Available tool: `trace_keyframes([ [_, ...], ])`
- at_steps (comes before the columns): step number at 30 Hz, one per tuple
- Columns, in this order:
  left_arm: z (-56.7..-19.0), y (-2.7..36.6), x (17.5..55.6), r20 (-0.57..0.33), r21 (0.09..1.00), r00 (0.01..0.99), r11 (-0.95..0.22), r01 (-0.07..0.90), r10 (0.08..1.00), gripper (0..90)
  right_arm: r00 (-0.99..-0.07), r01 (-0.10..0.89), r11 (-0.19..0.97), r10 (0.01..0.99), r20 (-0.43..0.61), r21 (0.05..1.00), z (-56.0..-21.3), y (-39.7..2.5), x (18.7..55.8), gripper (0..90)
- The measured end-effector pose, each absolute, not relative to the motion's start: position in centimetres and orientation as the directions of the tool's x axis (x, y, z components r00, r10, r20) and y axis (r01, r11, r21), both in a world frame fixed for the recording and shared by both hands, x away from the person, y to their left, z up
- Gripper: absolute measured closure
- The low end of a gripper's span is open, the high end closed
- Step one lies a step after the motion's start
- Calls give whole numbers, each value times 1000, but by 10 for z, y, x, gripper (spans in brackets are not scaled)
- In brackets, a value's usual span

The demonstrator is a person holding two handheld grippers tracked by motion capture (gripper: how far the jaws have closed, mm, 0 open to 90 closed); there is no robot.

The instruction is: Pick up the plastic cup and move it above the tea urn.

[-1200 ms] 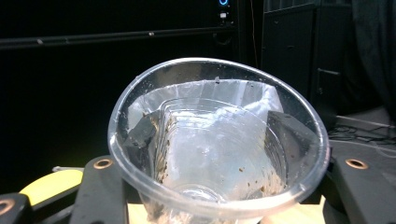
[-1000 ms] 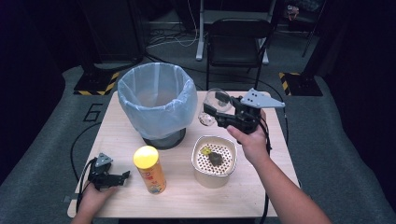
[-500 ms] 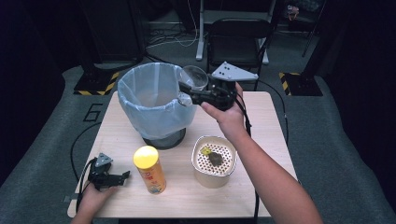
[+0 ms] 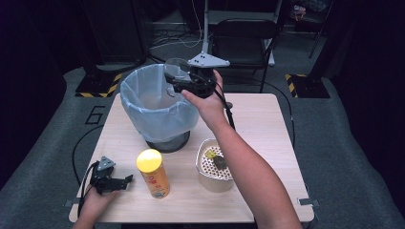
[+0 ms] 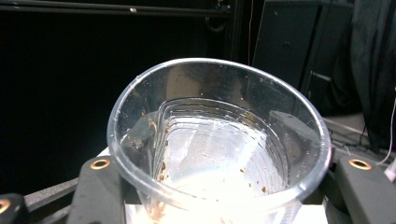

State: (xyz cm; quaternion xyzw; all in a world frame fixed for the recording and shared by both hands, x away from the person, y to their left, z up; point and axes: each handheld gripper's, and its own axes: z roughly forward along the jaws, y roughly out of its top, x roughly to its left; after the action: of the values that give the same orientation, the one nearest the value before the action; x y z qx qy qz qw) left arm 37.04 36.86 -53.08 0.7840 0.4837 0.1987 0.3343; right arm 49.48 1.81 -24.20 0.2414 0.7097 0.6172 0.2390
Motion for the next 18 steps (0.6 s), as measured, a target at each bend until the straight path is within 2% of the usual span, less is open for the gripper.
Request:
trace_keyframes([
  [7, -531, 369, 370, -12, 717, 453, -308, 625, 891, 21, -777, 77, 162, 628, -43, 984, -252, 43, 508, 337],
  [9, -531, 369, 370, -12, 717, 453, -308, 626, 892, 20, -778, 83, 161, 628, -37, 983, -255, 50, 510, 255],
  [11, -531, 369, 370, -12, 717, 453, -308, 626, 892, 21, -774, 145, 165, 633, 8, 976, -261, 57, 515, 122],
  [13, -531, 369, 370, -12, 717, 453, -308, 626, 892, 21, -758, 151, 174, 652, 1, 973, -264, 61, 514, 114],
  [18, -531, 369, 370, -12, 717, 453, -309, 625, 891, 21, -777, 155, 177, 629, 9, 972, -264, 59, 512, 85],
])
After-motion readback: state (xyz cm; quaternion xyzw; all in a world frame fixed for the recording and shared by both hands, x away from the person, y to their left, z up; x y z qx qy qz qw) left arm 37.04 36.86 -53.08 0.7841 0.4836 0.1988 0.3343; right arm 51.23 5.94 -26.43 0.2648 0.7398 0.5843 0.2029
